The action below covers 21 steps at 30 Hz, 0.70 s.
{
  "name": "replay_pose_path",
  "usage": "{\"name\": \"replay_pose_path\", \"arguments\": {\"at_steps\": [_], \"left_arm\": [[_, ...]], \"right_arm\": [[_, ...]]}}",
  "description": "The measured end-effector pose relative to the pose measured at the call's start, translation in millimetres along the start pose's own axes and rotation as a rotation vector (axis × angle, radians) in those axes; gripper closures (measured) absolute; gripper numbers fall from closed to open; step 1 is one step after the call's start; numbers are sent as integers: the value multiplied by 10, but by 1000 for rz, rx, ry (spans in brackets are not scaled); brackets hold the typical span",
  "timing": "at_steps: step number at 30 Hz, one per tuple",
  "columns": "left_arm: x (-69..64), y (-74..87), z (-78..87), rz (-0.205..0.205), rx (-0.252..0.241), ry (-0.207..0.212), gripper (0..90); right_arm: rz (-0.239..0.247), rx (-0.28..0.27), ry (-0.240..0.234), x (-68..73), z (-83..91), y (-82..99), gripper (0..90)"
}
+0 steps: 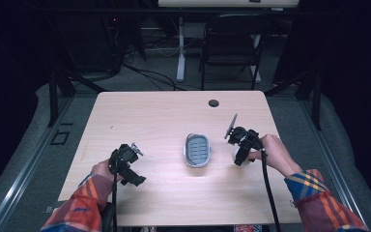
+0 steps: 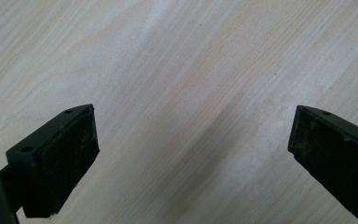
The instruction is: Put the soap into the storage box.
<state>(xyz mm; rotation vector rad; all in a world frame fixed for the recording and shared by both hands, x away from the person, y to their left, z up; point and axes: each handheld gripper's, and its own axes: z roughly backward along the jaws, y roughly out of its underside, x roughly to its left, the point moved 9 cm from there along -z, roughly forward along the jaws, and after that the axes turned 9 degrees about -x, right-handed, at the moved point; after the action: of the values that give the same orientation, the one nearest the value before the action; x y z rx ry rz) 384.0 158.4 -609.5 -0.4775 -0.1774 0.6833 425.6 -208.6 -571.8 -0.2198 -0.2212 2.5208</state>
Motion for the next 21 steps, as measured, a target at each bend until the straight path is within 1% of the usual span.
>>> {"name": "replay_pose_path", "arguments": {"at_steps": [3, 5, 7, 8, 10, 11, 13, 14, 17, 18, 21], "left_arm": [[0, 0, 2, -1, -1, -1, 15], [1, 2, 2, -1, 0, 0, 15], [1, 2, 1, -1, -1, 0, 15], [0, 1, 0, -1, 0, 0, 15], [-3, 1, -1, 0, 0, 2, 15], [-3, 2, -1, 0, 0, 2, 16], [-3, 3, -2, 0, 2, 2, 16], [-3, 4, -2, -6, 5, 3, 16], [-4, 2, -5, 0, -2, -1, 16], [-4, 3, -5, 0, -2, 0, 16], [-5, 3, -2, -2, 1, 3, 16]], "right_arm": [[5, 8, 2, -4, 18, -17, 244], [11, -2, 3, -9, 30, -57, 244], [4, -6, 1, -2, 33, -71, 244], [14, -1, 3, -9, 44, -82, 244], [12, -9, 1, -3, 53, -127, 244], [22, 1, 3, -9, 65, -138, 244], [19, -6, 3, -2, 68, -175, 244], [27, 2, 1, -6, 79, -189, 244], [28, -5, 1, 1, 83, -246, 244], [35, -3, 3, -3, 86, -264, 244], [33, -8, -2, 6, 87, -297, 244]]}}
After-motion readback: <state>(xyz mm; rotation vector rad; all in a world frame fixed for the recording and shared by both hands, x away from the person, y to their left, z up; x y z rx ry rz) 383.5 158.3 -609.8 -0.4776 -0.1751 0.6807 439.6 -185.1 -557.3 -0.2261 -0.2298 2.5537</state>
